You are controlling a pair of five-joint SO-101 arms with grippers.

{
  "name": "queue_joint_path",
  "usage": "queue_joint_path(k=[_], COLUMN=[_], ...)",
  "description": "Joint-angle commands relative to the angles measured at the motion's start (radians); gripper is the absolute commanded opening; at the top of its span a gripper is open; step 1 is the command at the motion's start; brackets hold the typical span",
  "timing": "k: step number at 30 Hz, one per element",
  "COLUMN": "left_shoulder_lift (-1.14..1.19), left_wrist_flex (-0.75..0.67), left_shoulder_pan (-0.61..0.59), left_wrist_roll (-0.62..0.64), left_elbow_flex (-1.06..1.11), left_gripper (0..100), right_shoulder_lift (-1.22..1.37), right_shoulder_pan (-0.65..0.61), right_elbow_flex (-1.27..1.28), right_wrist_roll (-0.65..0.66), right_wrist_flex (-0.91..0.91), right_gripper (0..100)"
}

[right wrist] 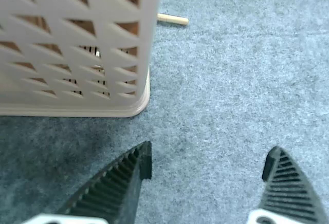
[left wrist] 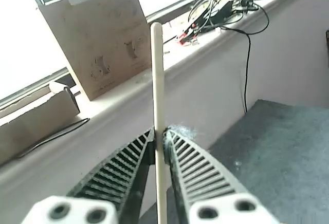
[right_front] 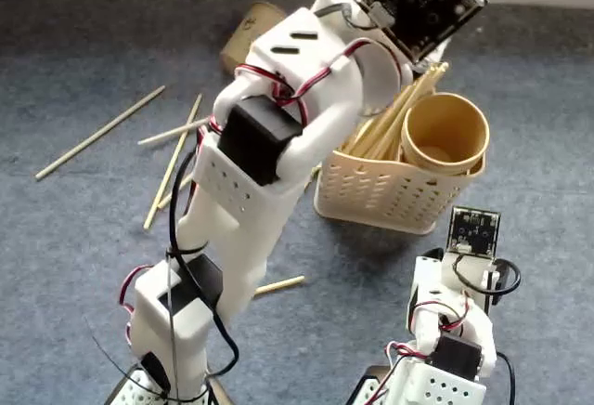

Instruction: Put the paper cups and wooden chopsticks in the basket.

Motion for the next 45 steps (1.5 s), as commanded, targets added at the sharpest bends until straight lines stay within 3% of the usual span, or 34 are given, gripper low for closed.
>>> queue_joint_path(k=[1,9,16,20,28,31,35,40,43,45], left_shoulder_lift=[-0.033,0.07,0.093,0.091,0.074,0.007,-0.053,0.085,0.252,0.363], left_wrist_flex=[-0.06,-0.066,-0.057,0.012,0.112,0.19,0.316,0.454,0.381,0.313], left_shoulder_pan=[0.025,-0.012,-0.012,-0.013,-0.047,-0.151,-0.398,-0.676,-0.748,-0.76], left_wrist_roll=[0.012,0.121,0.129,0.222,0.256,0.256,0.258,0.258,0.236,0.146], left_elbow_flex=[0.002,0.096,0.096,0.096,0.054,-0.091,-0.229,-0.048,0.119,0.176], left_gripper=[1,1,4,12,12,12,12,12,13,13], right_shoulder_lift=[-0.005,-0.005,-0.005,-0.005,-0.005,-0.005,-0.005,-0.005,-0.005,-0.005], right_shoulder_pan=[-0.007,-0.007,-0.007,-0.007,-0.007,-0.007,-0.007,-0.007,-0.007,-0.007], right_elbow_flex=[0.097,0.099,0.099,0.099,0.101,0.101,0.101,0.101,0.101,0.101], right_wrist_roll=[0.015,0.015,0.015,0.015,0.015,0.015,0.015,0.015,0.015,0.015], right_wrist_flex=[-0.022,-0.022,-0.022,-0.022,-0.022,-0.022,-0.022,-0.022,-0.022,-0.022], right_gripper=[33.6,33.6,33.6,33.6,33.6,33.6,33.6,33.6,33.6,33.6])
